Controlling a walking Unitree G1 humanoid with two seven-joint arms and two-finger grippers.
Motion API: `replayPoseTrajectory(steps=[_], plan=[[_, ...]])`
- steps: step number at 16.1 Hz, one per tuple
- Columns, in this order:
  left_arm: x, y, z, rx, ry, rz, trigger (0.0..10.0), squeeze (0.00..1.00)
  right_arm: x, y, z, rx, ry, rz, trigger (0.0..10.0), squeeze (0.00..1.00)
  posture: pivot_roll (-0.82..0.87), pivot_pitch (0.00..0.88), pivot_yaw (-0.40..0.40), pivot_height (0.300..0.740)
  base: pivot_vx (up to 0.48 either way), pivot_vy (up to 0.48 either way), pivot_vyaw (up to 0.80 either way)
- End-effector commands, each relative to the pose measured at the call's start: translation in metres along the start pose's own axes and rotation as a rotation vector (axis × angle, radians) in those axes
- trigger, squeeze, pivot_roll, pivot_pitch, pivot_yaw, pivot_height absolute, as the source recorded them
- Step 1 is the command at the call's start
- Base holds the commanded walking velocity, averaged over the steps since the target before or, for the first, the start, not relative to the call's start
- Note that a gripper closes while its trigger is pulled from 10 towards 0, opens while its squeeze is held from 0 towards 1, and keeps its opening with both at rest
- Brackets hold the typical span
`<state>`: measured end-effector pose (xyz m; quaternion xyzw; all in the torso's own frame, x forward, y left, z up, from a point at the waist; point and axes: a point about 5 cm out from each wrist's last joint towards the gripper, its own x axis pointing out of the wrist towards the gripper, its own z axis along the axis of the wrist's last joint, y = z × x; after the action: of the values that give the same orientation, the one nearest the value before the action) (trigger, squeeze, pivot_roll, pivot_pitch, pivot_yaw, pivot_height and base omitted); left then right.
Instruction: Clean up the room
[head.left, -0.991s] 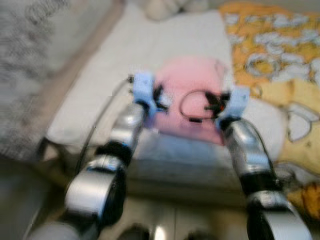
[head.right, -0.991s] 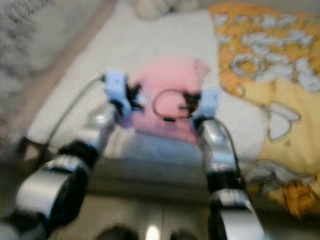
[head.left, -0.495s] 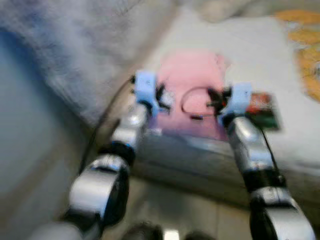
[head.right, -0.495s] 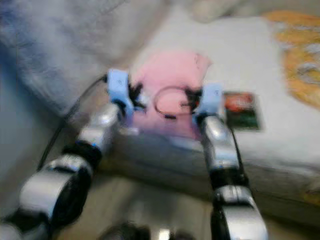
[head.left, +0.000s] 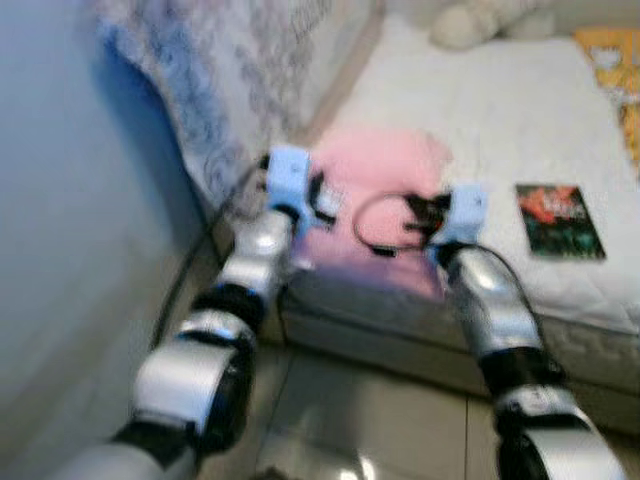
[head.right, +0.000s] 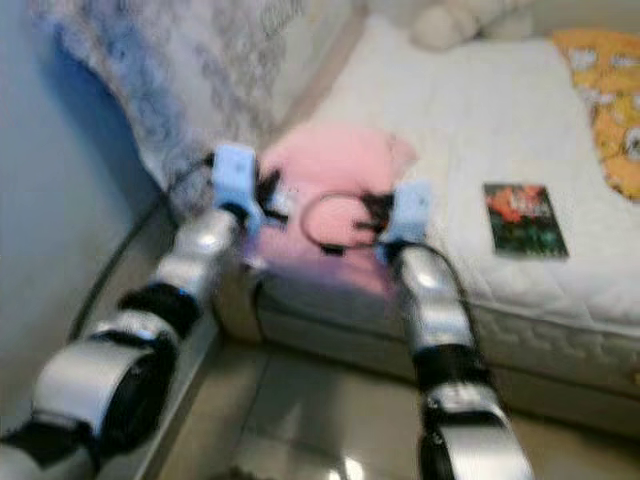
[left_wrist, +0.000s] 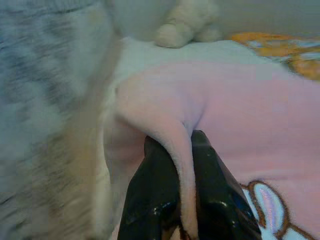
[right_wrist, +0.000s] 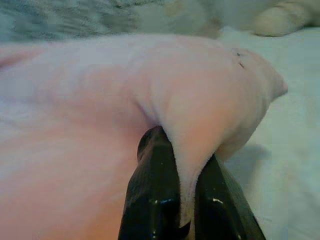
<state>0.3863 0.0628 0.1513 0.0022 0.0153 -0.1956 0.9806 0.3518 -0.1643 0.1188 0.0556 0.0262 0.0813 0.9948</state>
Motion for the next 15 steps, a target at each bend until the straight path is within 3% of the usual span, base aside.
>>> replayPoseTrajectory(steps=[1,9,15], plan=[[0.001,0.013,0.013,0.028,-0.038,0.036,10.0,0.00,0.001,-0.002,0.011,0.000,-0.050,-0.025,10.0,0.00,-0.06,0.000,0.036,0.740,0.480,0.000,0.00],[0.001,0.011,0.006,0.027,-0.006,0.069,10.0,0.00,-0.004,-0.006,0.006,-0.008,-0.032,-0.040,10.0,0.00,-0.07,0.000,0.040,0.740,0.480,0.000,0.00],[0.005,-0.001,0.009,0.016,-0.004,0.045,10.0,0.00,-0.007,-0.010,0.006,-0.022,-0.028,-0.052,10.0,0.00,-0.08,0.000,0.049,0.740,0.480,0.000,0.00]])
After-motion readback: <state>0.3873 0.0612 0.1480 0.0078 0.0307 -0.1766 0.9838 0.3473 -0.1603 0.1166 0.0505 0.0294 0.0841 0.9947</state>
